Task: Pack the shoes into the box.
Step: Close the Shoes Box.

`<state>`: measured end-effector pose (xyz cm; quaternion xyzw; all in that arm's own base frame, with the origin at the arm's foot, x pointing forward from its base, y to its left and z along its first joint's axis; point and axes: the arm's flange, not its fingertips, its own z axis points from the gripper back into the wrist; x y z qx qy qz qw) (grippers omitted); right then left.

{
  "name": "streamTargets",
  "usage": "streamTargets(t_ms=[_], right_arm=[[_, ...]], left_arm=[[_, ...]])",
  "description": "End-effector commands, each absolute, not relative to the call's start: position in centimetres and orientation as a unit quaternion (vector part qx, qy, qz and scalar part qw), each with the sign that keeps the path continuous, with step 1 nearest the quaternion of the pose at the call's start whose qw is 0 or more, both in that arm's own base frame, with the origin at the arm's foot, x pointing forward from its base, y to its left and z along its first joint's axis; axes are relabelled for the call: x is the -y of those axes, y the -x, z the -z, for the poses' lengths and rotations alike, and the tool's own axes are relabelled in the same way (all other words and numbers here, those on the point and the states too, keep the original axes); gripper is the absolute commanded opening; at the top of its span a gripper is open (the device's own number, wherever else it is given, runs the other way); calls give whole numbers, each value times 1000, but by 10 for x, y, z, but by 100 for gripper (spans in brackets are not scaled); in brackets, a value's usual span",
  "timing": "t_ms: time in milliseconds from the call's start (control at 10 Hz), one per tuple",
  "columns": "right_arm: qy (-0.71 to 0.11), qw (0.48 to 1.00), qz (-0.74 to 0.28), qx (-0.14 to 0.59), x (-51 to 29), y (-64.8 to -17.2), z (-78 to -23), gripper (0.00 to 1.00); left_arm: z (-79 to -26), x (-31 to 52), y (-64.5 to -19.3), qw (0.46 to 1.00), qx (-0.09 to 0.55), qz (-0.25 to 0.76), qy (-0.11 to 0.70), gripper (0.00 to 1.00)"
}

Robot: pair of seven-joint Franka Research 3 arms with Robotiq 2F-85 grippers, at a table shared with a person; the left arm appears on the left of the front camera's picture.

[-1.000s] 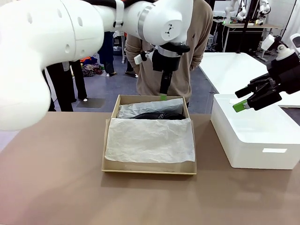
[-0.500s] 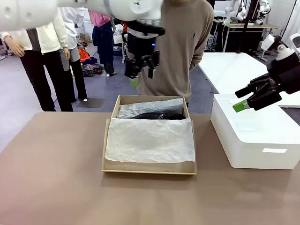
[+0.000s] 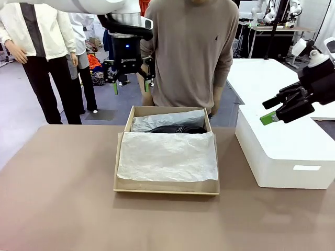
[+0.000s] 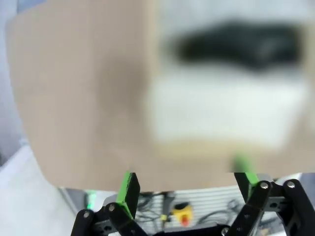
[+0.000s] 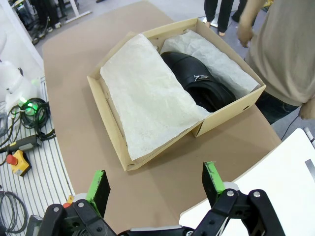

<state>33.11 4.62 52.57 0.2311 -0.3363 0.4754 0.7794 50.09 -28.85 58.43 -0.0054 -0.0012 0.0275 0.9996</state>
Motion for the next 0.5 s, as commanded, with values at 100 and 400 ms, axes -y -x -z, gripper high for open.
streamTargets(t_ms=[100,400], right_arm=[[-242,766,-482,348,-45,-334,-525,100],[-242,766,-482,348,-45,-334,-525,100]], left_arm=[[-584,288,-501,1000,1,-28,5,100],[-584,288,-501,1000,1,-28,5,100]])
